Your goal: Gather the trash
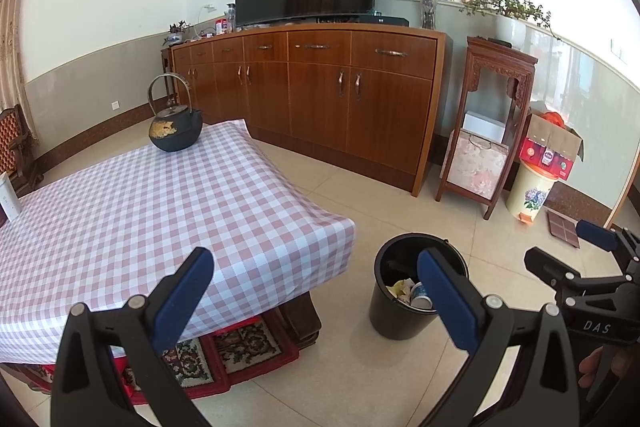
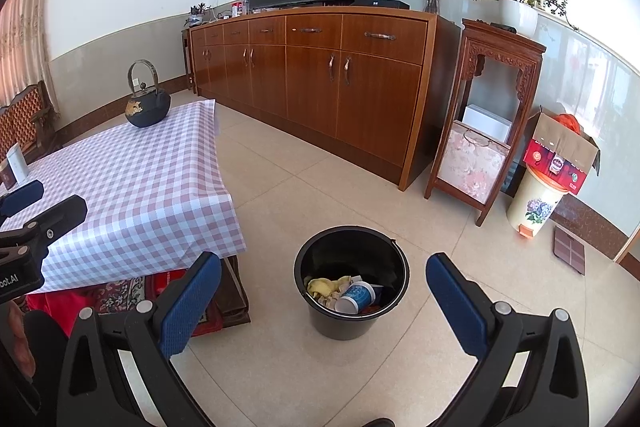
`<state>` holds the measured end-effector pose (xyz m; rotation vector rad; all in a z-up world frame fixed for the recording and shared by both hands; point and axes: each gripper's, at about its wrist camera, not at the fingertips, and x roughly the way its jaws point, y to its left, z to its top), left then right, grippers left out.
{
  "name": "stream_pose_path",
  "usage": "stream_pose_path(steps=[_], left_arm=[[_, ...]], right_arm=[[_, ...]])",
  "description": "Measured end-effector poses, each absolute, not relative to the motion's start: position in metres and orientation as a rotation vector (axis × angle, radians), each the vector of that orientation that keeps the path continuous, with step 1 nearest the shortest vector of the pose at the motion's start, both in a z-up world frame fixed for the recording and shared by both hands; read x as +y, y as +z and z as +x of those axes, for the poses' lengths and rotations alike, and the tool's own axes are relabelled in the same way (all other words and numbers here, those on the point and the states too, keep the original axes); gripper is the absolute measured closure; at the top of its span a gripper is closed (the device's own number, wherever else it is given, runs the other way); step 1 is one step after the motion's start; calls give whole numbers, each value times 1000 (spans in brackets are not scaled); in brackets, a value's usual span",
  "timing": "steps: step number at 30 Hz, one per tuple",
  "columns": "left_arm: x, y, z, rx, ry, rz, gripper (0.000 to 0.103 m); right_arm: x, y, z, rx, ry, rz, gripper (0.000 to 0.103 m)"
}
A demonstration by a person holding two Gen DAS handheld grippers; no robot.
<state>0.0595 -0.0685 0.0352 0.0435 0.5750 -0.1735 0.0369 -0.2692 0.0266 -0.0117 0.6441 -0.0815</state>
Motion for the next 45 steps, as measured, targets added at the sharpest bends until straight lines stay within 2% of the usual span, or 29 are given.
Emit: stream_pose_path(steps=[45], left_arm=[[-69,27,63,589,-190,47,1]], right_arm=[[-277,26,36,635,-102,6,0]])
